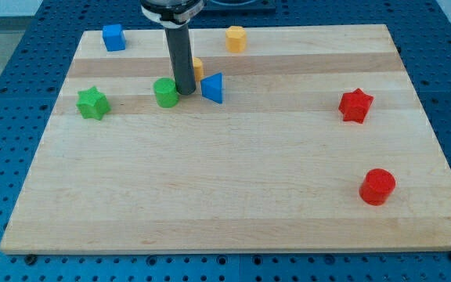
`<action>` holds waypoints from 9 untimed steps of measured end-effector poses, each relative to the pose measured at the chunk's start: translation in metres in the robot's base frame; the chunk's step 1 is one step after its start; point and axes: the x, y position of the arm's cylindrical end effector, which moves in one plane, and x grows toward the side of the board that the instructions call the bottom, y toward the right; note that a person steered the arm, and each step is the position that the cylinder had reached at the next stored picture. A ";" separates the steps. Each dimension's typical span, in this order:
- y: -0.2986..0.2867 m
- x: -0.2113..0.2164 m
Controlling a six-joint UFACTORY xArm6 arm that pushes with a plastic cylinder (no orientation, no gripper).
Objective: Slide the blue triangle to the top right
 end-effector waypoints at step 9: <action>0.114 0.003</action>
